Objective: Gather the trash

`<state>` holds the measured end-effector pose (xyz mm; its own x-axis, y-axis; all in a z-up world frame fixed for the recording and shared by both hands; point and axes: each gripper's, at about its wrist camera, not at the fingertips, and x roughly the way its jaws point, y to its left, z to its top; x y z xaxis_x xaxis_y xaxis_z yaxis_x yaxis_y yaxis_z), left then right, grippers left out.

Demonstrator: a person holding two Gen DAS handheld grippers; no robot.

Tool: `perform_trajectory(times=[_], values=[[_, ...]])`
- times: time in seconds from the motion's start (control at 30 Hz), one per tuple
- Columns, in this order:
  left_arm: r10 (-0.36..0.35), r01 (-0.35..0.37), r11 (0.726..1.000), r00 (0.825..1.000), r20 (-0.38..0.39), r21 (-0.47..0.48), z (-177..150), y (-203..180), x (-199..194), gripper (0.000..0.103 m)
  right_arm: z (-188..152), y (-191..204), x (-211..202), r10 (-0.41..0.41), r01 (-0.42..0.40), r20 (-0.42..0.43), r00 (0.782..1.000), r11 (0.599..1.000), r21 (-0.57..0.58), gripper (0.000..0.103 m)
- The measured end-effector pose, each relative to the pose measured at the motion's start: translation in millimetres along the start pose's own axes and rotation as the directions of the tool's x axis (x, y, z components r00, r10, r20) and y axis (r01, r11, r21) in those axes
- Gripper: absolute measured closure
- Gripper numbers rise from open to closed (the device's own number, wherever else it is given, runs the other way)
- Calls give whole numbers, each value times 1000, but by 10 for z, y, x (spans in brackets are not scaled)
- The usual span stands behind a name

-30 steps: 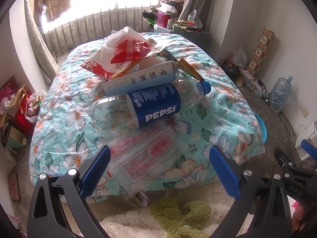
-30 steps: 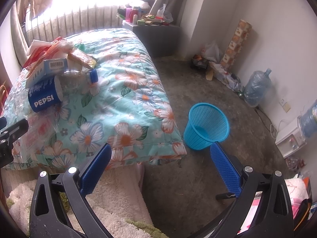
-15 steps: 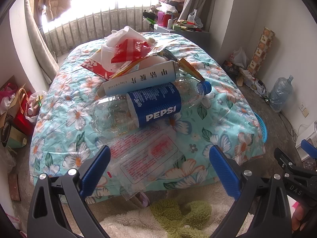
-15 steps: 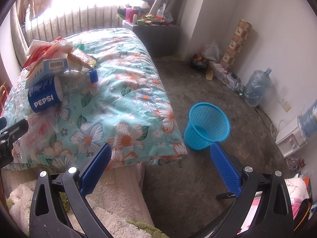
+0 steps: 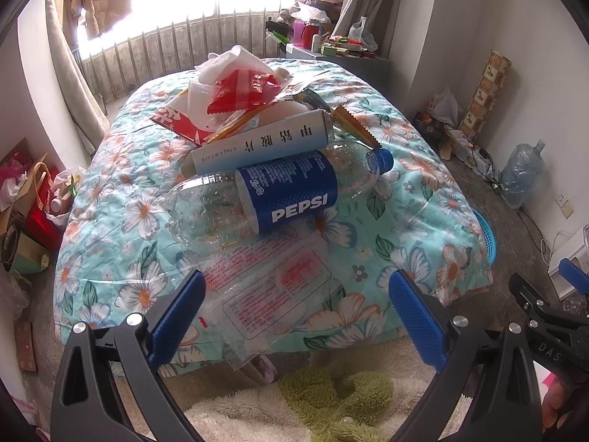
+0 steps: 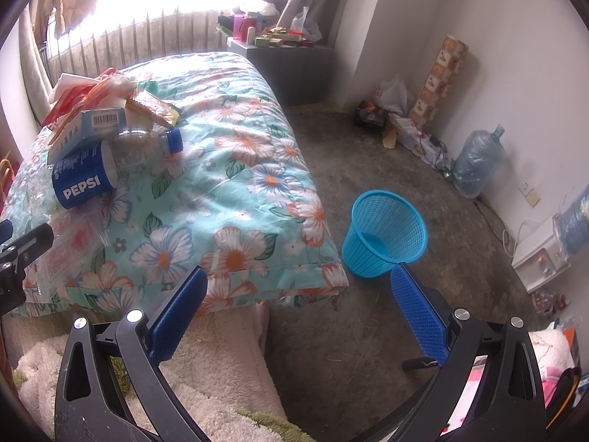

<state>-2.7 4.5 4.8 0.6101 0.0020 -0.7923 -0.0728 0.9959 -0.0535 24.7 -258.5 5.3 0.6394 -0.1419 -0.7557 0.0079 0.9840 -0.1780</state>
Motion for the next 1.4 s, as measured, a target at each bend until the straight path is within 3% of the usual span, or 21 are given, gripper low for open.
perform_trajectory(times=[0.67,0.77,0.9,1.0,1.17,1.23,1.4], values=[[-75,75,997,997,4,-6,-28,10,34,6,45,-1,3,25,-25,6,1000,999,21,8],[-102,103,995,993,59,-11,10,182,-41,6,120,44,35,51,-52,24,998,998,24,8],[-89,95,995,976,199,-21,9,545,-207,6,226,185,38,112,-113,69,991,994,13,8],[-131,144,989,961,245,-35,-81,821,-242,6,279,475,106,209,-207,94,973,978,-31,8],[-144,154,986,980,135,-67,-205,1018,-94,6,228,752,195,322,-315,86,943,945,-84,8],[-186,195,979,976,115,-66,-254,1012,-36,6,240,856,254,353,-347,63,933,933,-97,8],[-276,279,957,960,51,-76,-307,994,152,6,245,667,312,428,-427,15,904,904,-28,8]])
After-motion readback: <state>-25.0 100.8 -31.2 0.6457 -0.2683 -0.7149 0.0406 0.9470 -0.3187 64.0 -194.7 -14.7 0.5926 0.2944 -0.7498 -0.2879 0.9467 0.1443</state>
